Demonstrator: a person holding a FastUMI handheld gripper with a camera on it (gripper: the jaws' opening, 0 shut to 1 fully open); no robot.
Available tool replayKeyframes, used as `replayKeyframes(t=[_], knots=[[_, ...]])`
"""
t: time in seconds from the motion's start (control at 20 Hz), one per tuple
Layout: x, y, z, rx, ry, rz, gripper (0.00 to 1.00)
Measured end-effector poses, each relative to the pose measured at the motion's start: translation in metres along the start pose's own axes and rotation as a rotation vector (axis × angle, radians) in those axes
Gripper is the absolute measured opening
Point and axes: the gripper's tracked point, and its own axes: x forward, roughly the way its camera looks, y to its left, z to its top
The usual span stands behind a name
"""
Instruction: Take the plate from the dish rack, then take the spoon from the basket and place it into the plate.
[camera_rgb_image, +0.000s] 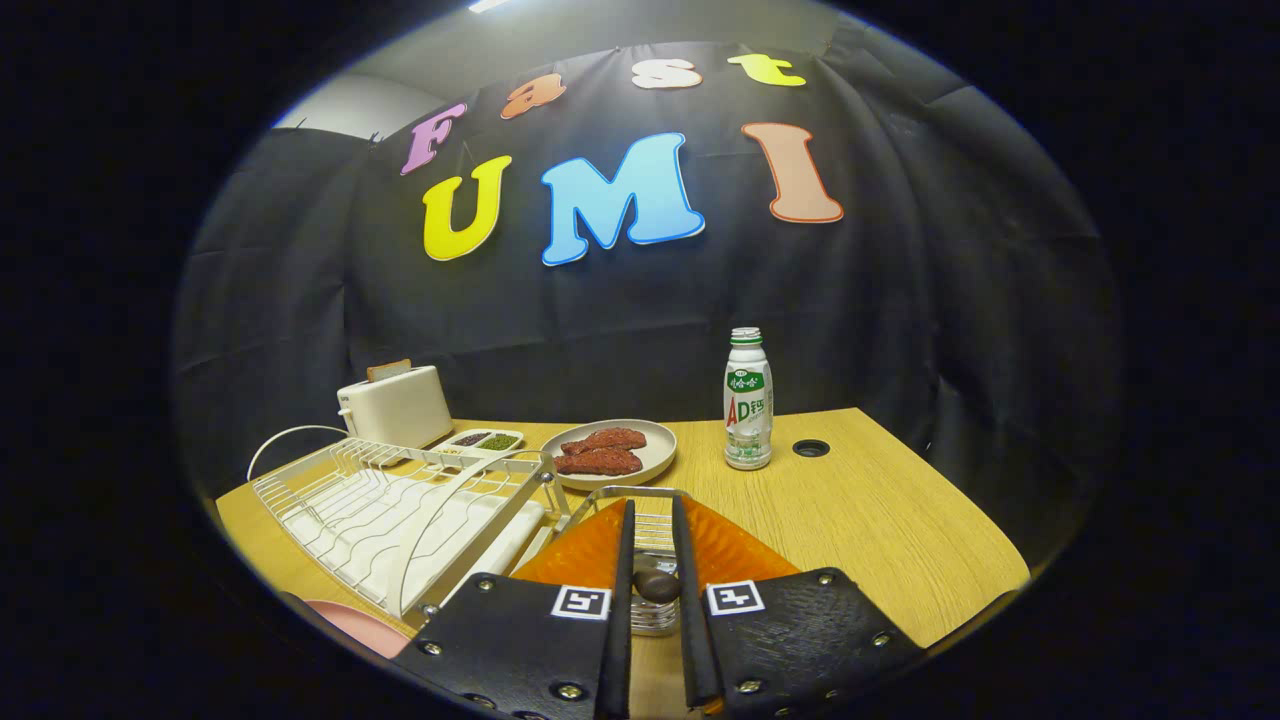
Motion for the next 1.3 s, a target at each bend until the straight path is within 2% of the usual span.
replayKeyframes(t=[0.15, 0.2, 0.35, 0.4, 1.0, 1.3], knots=[[0.004, -0.001, 0.004, 0.053, -0.011, -0.013, 0.19], [0.004, 0.0, 0.003, 0.062, 0.002, -0.011, 0.16], [0.003, 0.002, -0.001, 0.087, 0.051, -0.009, 0.15], [0.001, 0.001, 0.003, 0.096, 0.055, -0.011, 0.11], [-0.001, 0.014, 0.049, 0.002, 0.087, 0.031, 0.1], [-0.029, 0.01, 0.084, -0.037, 0.06, 0.009, 0.1]])
